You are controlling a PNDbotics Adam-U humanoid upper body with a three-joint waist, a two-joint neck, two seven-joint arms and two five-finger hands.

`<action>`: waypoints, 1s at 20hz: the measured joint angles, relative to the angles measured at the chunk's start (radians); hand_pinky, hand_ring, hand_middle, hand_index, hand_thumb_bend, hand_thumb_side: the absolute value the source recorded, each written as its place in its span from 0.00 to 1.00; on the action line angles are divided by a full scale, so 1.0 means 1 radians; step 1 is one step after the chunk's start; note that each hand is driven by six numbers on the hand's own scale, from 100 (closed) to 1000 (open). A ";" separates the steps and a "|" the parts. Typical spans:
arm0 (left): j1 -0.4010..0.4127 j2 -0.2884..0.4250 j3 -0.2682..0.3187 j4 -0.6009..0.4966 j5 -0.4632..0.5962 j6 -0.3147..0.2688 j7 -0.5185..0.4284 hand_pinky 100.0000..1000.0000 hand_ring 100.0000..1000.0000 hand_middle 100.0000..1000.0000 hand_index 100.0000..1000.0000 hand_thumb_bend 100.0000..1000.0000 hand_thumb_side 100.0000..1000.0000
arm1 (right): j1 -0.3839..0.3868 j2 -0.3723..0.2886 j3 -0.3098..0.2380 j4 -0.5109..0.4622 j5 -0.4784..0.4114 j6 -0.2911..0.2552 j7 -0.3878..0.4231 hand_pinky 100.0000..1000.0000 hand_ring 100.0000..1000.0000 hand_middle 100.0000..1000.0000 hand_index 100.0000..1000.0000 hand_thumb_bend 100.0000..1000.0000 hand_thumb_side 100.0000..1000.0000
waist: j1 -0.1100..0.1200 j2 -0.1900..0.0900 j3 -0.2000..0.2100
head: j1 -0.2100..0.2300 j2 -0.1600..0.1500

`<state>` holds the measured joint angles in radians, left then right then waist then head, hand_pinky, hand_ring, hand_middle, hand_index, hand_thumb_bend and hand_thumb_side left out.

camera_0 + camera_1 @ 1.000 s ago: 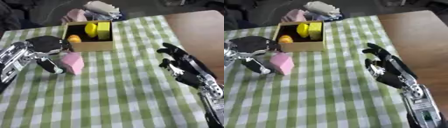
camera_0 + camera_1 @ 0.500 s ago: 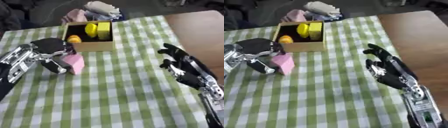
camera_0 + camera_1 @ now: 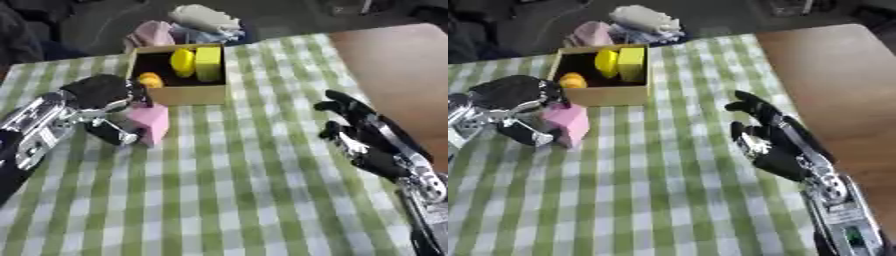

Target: Pick up objects on the table and place them in the box.

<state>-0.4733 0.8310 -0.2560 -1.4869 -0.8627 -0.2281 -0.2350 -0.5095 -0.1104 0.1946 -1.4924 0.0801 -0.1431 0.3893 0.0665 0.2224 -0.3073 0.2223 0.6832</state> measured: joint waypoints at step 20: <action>-0.102 0.013 0.106 0.035 0.073 0.169 0.173 0.67 0.47 0.44 0.54 0.07 0.10 | 0.004 0.000 -0.001 0.001 0.000 0.002 -0.002 0.63 1.00 0.81 0.97 0.00 0.41 | 0.000 0.000 -0.008 | -0.002 -0.004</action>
<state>-0.5757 0.8441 -0.1495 -1.4521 -0.7898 -0.0587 -0.0624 -0.5052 -0.1105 0.1931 -1.4913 0.0801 -0.1406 0.3878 0.0665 0.2224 -0.3149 0.2200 0.6794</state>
